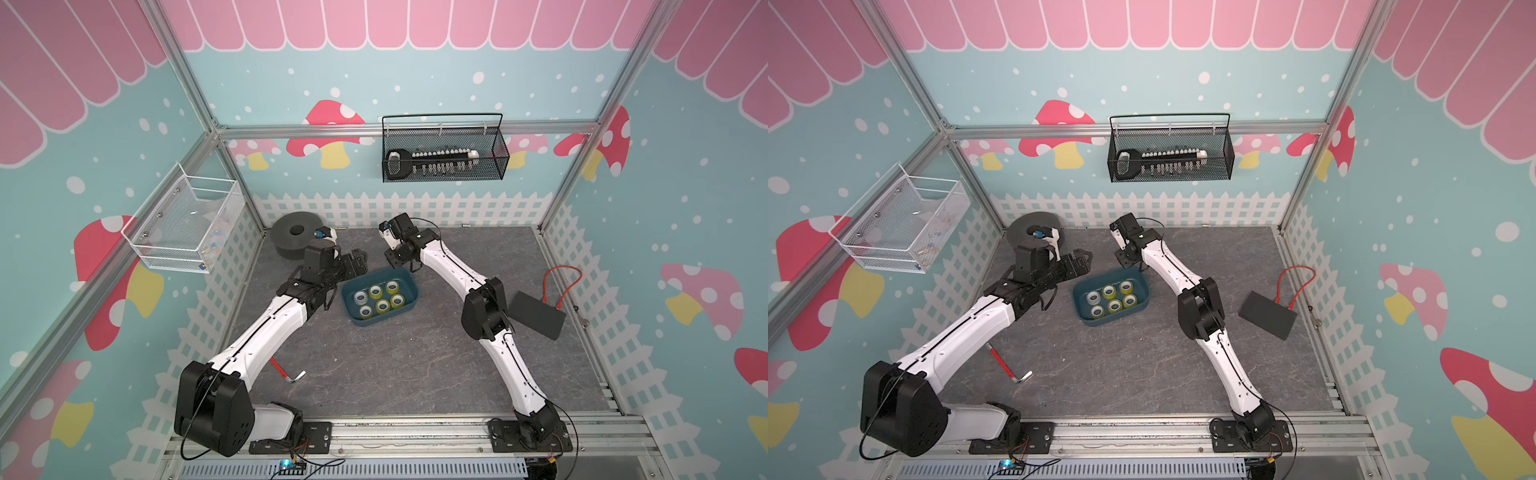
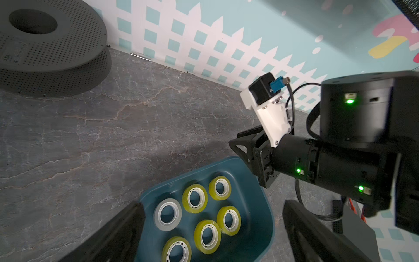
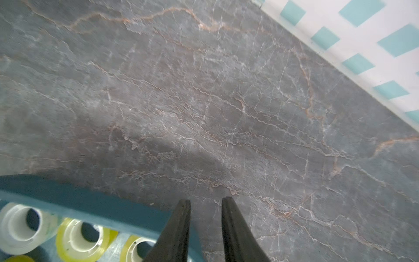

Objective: Put the transparent tape into the storage box
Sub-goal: Adjust the storage box at the center of the board.

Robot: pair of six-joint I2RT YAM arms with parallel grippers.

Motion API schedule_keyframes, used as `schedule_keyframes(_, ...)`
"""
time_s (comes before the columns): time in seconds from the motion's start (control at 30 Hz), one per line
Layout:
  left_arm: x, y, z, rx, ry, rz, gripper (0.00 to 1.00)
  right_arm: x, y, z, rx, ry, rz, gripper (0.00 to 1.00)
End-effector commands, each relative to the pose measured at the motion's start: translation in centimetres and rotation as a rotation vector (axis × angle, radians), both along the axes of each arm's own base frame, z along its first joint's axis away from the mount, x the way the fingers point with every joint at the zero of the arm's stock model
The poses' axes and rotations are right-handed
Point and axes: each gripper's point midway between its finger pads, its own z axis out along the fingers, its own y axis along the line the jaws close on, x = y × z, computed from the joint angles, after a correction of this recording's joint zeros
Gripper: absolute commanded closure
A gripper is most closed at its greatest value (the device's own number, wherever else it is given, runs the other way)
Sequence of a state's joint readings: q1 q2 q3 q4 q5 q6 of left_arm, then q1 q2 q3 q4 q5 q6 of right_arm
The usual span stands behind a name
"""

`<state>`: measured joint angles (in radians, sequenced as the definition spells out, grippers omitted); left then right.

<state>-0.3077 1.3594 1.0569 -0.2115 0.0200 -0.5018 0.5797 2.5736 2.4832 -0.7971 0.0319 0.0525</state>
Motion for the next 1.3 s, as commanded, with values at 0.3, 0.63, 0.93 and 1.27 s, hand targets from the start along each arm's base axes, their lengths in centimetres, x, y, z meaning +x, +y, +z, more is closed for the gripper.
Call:
schedule_keyframes(0.3, 0.3, 0.1, -0.7, -0.016, 0.014, 0.005, 0.01, -1.1, 0.0, -1.2, 0.003, 0.042, 0.023, 0.71)
schedule_keyframes(0.63, 0.1, 0.0, -1.2, -0.022, 0.023, 0.010, 0.01, -2.9, -1.3, -1.6, -0.019, 0.074, 0.008, 0.71)
schedule_keyframes(0.93, 0.2, -0.1, -0.9, -0.018, 0.014, 0.009, 0.01, -2.2, -1.4, -0.6, -0.008, 0.042, -0.021, 0.71)
schedule_keyframes(1.27, 1.1, 0.1, 0.6, 0.023, -0.082, 0.001, 0.01, -0.6, -2.4, 7.1, 0.049, -0.109, -0.105, 0.66)
